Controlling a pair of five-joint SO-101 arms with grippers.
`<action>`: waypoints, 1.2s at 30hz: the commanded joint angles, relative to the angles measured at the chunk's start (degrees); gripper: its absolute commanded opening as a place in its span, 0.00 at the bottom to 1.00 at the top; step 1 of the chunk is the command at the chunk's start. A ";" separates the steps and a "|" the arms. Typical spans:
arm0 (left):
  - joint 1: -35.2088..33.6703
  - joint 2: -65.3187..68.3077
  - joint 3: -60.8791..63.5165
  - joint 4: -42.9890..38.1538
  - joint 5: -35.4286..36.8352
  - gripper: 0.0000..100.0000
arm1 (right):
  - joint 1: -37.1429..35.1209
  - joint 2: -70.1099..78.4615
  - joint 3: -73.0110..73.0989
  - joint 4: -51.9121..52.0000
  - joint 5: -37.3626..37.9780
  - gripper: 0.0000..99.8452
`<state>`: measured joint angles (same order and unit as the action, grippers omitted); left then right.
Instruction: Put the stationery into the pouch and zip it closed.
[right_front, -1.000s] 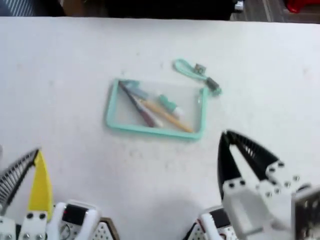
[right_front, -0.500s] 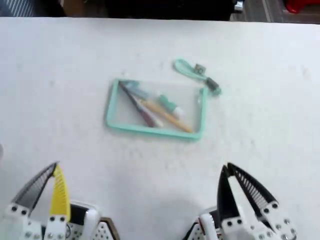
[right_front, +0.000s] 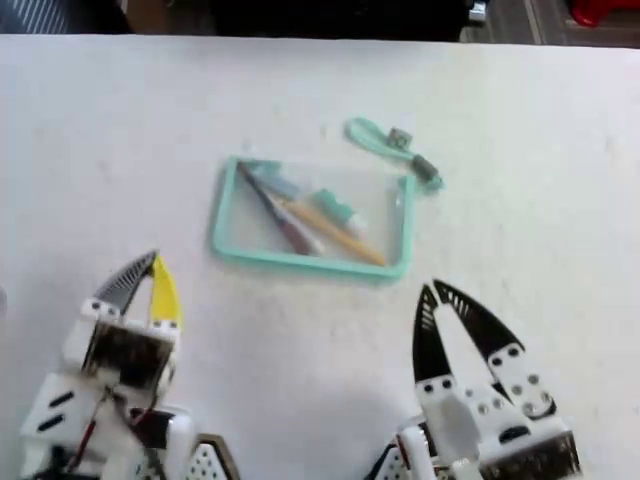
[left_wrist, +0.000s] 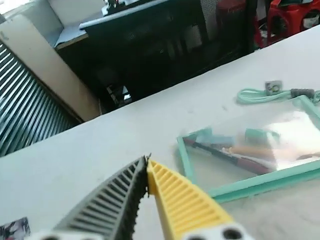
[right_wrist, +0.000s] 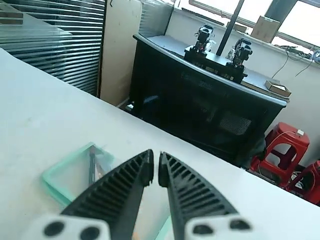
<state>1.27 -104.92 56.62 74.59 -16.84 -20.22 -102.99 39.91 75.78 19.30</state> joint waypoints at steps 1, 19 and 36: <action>-8.84 0.57 9.14 -7.65 -0.18 0.02 | -0.31 -0.48 5.89 -5.23 0.53 0.02; -7.78 0.57 36.48 -24.44 8.00 0.02 | 9.63 -0.48 50.55 -44.26 0.44 0.02; -7.69 1.71 40.44 -9.49 8.53 0.02 | 10.95 -0.04 56.97 -17.63 0.44 0.02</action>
<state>-7.08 -102.99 97.05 58.15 -8.92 -10.11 -102.81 96.35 48.26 19.38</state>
